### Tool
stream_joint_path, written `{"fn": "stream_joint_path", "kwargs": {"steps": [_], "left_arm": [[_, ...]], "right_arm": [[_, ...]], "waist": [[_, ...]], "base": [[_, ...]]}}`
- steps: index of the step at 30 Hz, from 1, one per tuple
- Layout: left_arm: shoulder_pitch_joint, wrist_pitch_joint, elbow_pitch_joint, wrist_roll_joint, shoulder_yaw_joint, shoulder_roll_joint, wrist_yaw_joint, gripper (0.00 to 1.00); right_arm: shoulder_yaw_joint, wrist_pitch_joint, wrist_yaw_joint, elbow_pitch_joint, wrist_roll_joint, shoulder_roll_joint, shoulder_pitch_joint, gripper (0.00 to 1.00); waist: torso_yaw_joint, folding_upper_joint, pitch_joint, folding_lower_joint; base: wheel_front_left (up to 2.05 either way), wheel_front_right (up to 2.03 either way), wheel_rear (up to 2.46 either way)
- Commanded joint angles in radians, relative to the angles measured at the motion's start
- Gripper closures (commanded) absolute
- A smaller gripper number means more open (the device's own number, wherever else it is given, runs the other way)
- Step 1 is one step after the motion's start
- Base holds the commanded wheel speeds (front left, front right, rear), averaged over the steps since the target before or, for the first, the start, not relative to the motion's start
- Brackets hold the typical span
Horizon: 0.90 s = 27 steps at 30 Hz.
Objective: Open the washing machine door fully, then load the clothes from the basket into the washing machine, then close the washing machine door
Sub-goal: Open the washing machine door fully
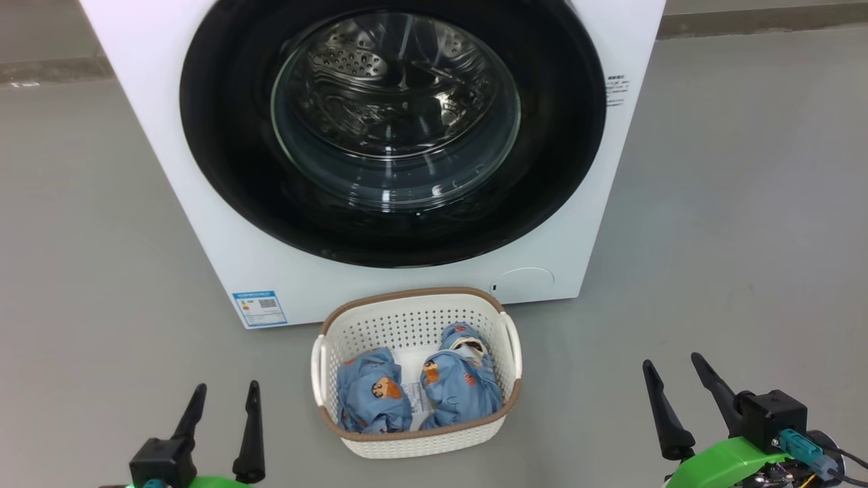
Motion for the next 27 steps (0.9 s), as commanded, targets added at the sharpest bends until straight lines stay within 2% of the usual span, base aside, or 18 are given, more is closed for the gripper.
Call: {"fn": "stream_joint_path", "kwargs": {"steps": [1,20,27], "left_arm": [[-0.042,-0.012,-0.021,-0.002,0.028,0.017,0.006,0.00],[-0.047,-0.012,-0.018,-0.015,0.024,0.019,0.014,0.00],[-0.046,-0.012,-0.026,-0.009,0.019,0.023,0.015,0.00]], "right_arm": [[0.025,-0.012,-0.001,-0.024,0.007,-0.009,-0.027,0.00],[0.021,-0.013,-0.001,-0.022,0.015,-0.009,-0.029,0.00],[0.019,-0.012,-0.001,-0.025,0.015,-0.009,-0.030,0.00]], "waist": [[0.000,0.0000,0.000,0.0000],[-0.002,0.0000,0.004,0.0000],[-0.002,0.0000,0.007,0.0000]], "base": [[0.81,0.81,-1.62],[1.18,1.18,-2.36],[0.87,0.87,-1.73]]}}
